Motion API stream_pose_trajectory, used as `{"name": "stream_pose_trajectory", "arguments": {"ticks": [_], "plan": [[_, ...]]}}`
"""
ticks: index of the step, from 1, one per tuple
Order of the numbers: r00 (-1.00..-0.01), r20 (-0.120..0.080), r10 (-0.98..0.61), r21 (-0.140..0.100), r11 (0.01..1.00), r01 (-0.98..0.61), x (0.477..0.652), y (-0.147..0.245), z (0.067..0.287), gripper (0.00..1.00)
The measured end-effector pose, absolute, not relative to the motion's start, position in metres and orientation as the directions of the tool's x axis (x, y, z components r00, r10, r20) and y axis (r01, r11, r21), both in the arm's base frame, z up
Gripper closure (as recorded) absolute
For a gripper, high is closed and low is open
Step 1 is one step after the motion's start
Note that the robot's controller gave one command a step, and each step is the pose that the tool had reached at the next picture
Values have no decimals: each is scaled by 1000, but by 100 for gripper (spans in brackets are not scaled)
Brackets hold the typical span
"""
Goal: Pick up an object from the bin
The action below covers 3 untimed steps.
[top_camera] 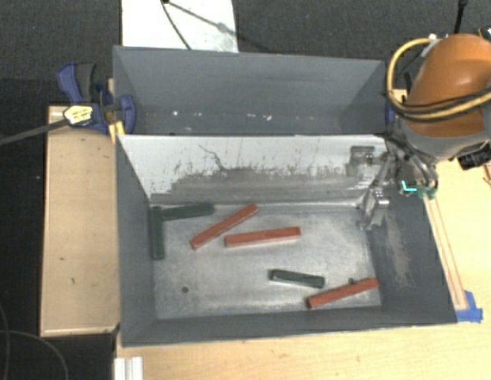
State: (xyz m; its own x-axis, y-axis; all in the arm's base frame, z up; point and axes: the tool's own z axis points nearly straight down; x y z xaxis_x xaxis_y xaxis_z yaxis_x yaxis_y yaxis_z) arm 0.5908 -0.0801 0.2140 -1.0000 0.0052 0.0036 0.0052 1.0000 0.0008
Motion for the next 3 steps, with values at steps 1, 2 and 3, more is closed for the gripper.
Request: {"name": "stream_pose_trajectory", "arguments": {"ticks": [1, 2, 3], "plan": [[-994, 7, -112, 2, 994, -112, 551, -64, 76, 0], [-990, -7, -139, 4, 990, -139, 581, 17, 70, 0], [-991, -5, -134, 0, 991, -134, 580, 11, 71, 100]]}}
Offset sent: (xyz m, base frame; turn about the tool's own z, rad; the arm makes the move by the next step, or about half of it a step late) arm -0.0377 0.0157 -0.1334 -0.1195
